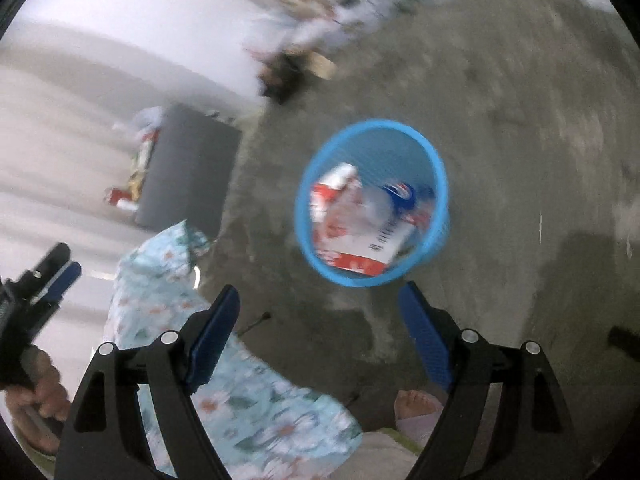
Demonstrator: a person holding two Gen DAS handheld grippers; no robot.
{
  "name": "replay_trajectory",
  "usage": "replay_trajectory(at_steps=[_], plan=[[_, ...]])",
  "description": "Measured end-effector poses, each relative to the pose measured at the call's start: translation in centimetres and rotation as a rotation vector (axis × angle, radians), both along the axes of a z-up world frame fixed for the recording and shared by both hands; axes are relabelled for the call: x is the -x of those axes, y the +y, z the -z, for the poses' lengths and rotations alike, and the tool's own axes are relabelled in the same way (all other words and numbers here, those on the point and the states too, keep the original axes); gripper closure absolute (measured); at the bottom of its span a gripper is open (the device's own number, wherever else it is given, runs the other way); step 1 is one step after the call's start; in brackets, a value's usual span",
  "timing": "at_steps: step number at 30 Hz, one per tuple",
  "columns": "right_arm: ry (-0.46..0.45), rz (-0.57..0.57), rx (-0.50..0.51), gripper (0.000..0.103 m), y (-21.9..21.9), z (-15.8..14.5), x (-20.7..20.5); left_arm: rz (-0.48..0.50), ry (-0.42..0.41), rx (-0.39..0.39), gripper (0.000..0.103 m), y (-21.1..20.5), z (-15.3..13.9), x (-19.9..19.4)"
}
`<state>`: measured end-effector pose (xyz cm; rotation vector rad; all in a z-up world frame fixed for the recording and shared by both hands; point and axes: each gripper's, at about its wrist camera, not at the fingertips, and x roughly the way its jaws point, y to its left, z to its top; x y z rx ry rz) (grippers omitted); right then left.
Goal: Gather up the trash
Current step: 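Open both tools to drop the bag and bottle into the wastebasket, then move both tools back over the remaining trash on the bed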
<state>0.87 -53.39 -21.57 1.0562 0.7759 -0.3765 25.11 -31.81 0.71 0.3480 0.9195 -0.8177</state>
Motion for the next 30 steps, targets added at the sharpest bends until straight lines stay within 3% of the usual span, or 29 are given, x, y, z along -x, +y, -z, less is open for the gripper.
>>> replay_trajectory(at_steps=[5, 9, 16, 21, 26, 30], plan=[[-0.043, -0.086, 0.229, 0.012, 5.5, -7.7, -0.4, -0.047, -0.043, 0.117, 0.028, 8.9, -6.1, 3.9], [-0.089, -0.161, 0.365, 0.007, 10.5, -12.4, -0.5, -0.169, -0.083, 0.232, 0.024, 18.6, -9.6, 7.1], [-0.144, -0.333, 0.525, 0.007, 18.5, -16.4, -1.0, -0.438, -0.183, 0.278, 0.023, 33.5, -10.2, 12.5], [-0.263, -0.498, 0.499, 0.007, 22.6, -17.7, -1.7, -0.603, -0.207, 0.278, 0.023, 40.7, -9.0, 15.4], [-0.299, -0.633, 0.372, 0.007, 26.3, -18.0, -3.9, -0.691, -0.216, 0.278, 0.023, 45.2, -7.0, 17.3], [-0.286, -0.727, 0.248, 0.02, 29.2, -17.0, -5.3, -0.707, -0.189, 0.281, 0.023, 47.0, -5.3, 17.8]])
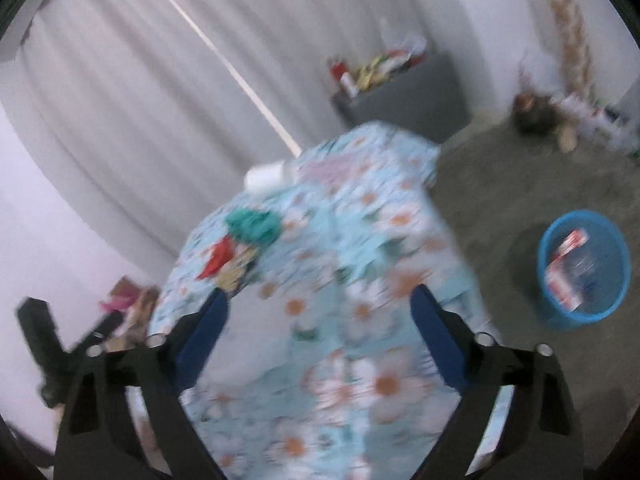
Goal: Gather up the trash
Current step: 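Move both tools back over the remaining trash on the bed, then grasp the white tissue with the right tool while the left tool grasps the yellow snack packet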
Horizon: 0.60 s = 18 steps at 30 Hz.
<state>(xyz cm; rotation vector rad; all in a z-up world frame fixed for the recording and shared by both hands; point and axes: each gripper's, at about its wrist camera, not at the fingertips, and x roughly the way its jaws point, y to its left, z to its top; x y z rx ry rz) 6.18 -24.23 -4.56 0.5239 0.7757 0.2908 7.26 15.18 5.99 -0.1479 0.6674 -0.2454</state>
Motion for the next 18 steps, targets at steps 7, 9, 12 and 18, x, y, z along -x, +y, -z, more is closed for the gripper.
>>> replay_trajectory(at_steps=[7, 9, 12, 18], plan=[[0.213, -0.134, -0.143, 0.043, 5.2, 5.2, -1.9, 0.007, 0.048, 0.009, 0.023, 0.5, 3.2, -0.3], [0.272, -0.137, -0.179, 0.05, 5.9, 6.9, -2.4, 0.017, 0.06, 0.011, 0.023, 0.4, 3.8, -0.5], [0.333, -0.13, -0.216, 0.058, 6.7, 9.0, -3.5, 0.034, 0.079, 0.01, 0.023, 0.3, 4.7, -0.8], [0.357, -0.119, -0.267, 0.078, 7.4, 10.6, -4.8, 0.061, 0.082, -0.024, 0.023, -0.4, 5.5, -1.2]])
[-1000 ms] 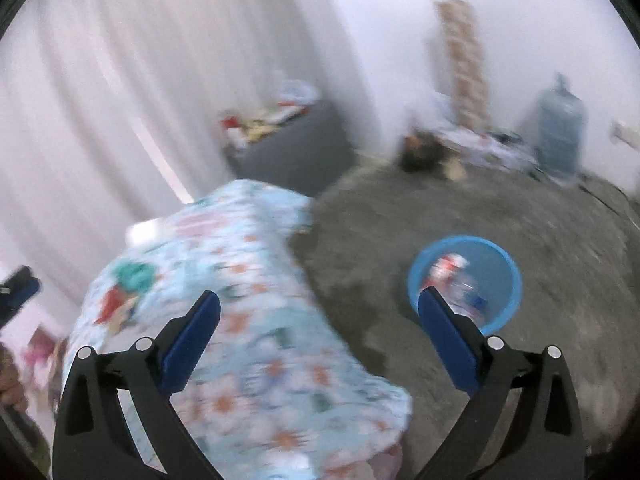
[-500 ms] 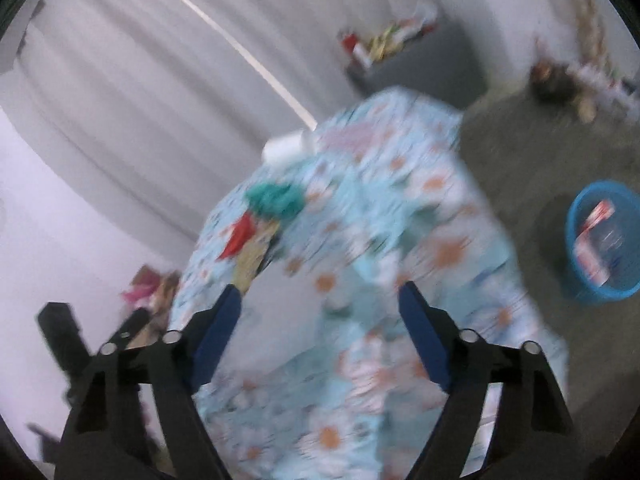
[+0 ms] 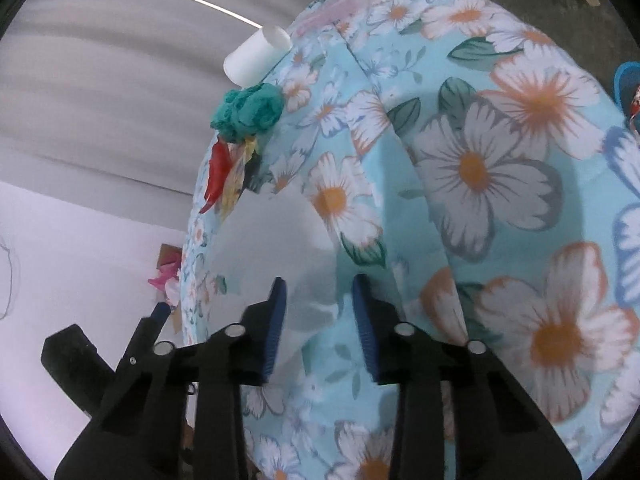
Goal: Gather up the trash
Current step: 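Grasp the white tissue with the right tool while the left tool grasps the yellow snack packet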
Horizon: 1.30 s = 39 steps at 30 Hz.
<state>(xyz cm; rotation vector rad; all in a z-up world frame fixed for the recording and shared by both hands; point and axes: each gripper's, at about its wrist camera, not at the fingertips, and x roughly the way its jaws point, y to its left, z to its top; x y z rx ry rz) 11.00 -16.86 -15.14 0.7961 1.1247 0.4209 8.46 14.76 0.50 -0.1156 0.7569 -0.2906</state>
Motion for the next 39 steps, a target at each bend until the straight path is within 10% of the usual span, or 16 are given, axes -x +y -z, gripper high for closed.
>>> replay_trajectory(at_steps=[3, 16, 26, 39], plan=[[0.005, 0.013, -0.009, 0.097, -0.3, 0.3, -0.6, 0.003, 0.008, 0.0, 0.023, -0.3, 0.4, -0.5], [-0.083, 0.099, 0.018, 0.1, -5.9, -2.2, 2.5, 0.07, 0.032, -0.084, 0.027, -3.4, 1.6, -5.4], [-0.058, 0.136, -0.025, 0.1, -7.7, -1.2, 3.4, 0.114, 0.095, -0.368, 0.04, -8.5, 5.5, -10.9], [-0.057, 0.132, -0.045, 0.1, -7.8, -1.1, 3.7, 0.07, 0.107, -0.291, 0.09, -7.5, 5.0, -10.8]])
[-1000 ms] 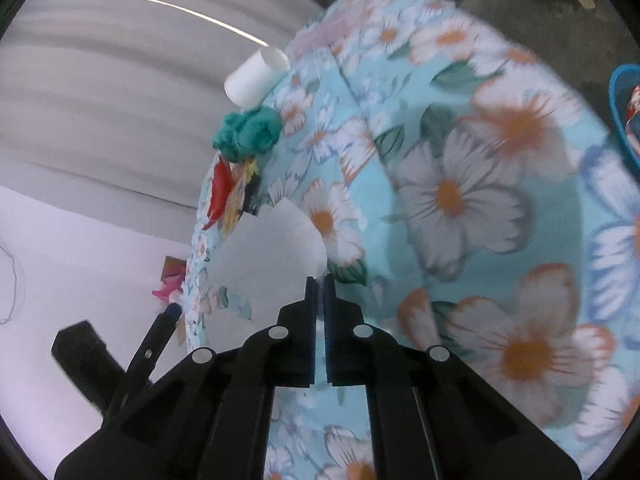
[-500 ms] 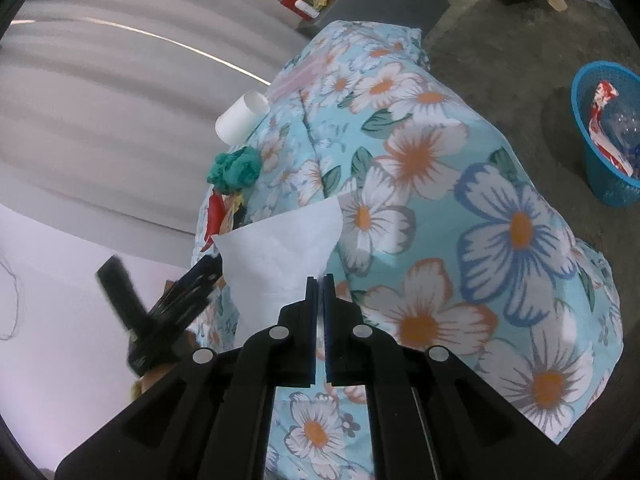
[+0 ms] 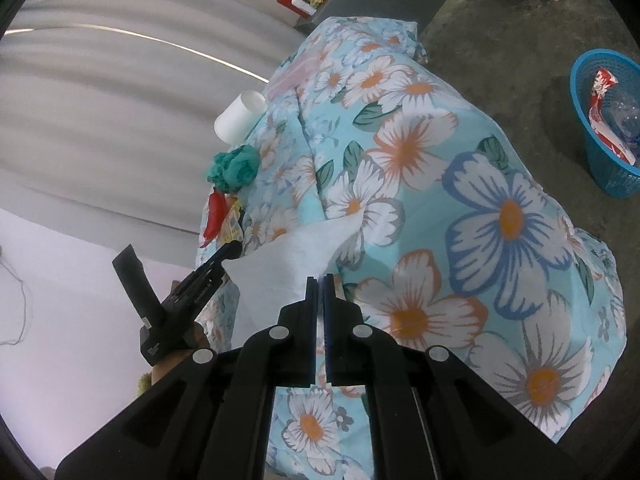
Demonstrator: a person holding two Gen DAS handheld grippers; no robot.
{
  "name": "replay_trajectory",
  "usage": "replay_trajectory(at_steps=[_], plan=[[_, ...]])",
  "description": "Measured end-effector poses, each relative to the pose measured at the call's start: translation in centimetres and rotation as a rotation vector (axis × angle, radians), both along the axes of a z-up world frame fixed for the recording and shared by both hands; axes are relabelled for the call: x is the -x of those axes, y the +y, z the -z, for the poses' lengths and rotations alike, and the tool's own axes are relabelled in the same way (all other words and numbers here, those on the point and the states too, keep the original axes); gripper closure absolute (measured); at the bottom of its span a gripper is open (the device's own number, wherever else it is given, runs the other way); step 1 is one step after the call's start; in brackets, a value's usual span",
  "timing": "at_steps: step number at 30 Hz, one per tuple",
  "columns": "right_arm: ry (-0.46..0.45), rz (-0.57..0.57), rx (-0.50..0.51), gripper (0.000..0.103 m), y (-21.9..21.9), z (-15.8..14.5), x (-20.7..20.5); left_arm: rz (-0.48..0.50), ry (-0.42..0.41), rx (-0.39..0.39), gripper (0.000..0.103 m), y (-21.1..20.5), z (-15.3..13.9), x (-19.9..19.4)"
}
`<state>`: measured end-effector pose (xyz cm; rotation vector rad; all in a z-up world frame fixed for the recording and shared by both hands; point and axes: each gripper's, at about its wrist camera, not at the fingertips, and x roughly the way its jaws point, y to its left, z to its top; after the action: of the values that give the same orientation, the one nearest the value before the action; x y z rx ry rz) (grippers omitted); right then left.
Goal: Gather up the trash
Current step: 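Grasp the white tissue with the right tool while the left tool grasps the yellow snack packet, then lift the yellow packet with the left tool while the right tool lifts the tissue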
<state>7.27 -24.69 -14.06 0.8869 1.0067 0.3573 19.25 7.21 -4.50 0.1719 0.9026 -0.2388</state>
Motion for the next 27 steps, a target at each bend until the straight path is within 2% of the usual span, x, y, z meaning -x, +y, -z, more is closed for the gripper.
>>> replay_trajectory(at_steps=[1, 5, 11, 13, 18, 19, 20, 21, 22, 24, 27], plan=[[-0.002, -0.001, -0.001, 0.1, 0.0, 0.0, 0.1, 0.001, 0.004, 0.013, 0.103, 0.1, -0.1, 0.1], [-0.009, 0.002, -0.01, 0.1, -0.3, -0.2, 0.5, 0.007, 0.013, 0.068, 0.103, 0.9, -1.0, 1.6], [-0.01, 0.007, -0.02, 0.1, -0.6, -0.1, 0.8, 0.039, 0.075, 0.171, 0.103, 2.1, -1.7, 5.3], [-0.01, 0.008, -0.024, 0.1, -0.7, -0.2, 0.9, 0.051, 0.109, 0.209, 0.103, 2.4, -1.9, 6.9], [-0.011, 0.012, -0.026, 0.1, -0.8, -0.2, 1.1, 0.119, 0.228, 0.363, 0.103, 2.9, -1.7, 10.8], [-0.009, 0.012, -0.026, 0.1, -0.8, -0.2, 1.0, 0.126, 0.224, 0.372, 0.101, 3.0, -1.8, 11.4], [-0.009, 0.009, -0.025, 0.1, -0.8, -0.2, 1.1, 0.131, 0.209, 0.378, 0.09, 3.1, -2.0, 12.0], [-0.008, 0.008, -0.025, 0.1, -0.7, -0.2, 1.0, 0.133, 0.171, 0.379, 0.073, 3.3, -2.5, 12.7], [-0.009, 0.007, -0.025, 0.1, -0.7, -0.3, 1.1, 0.128, 0.142, 0.376, 0.067, 3.6, -2.8, 13.0], [-0.008, 0.003, -0.026, 0.1, -0.6, -0.3, 1.1, 0.104, 0.088, 0.36, 0.061, 4.4, -3.4, 13.3], [-0.01, 0.0, -0.025, 0.1, -0.4, -0.4, 1.2, 0.008, 0.086, 0.334, 0.051, 6.1, -3.0, 12.4]])
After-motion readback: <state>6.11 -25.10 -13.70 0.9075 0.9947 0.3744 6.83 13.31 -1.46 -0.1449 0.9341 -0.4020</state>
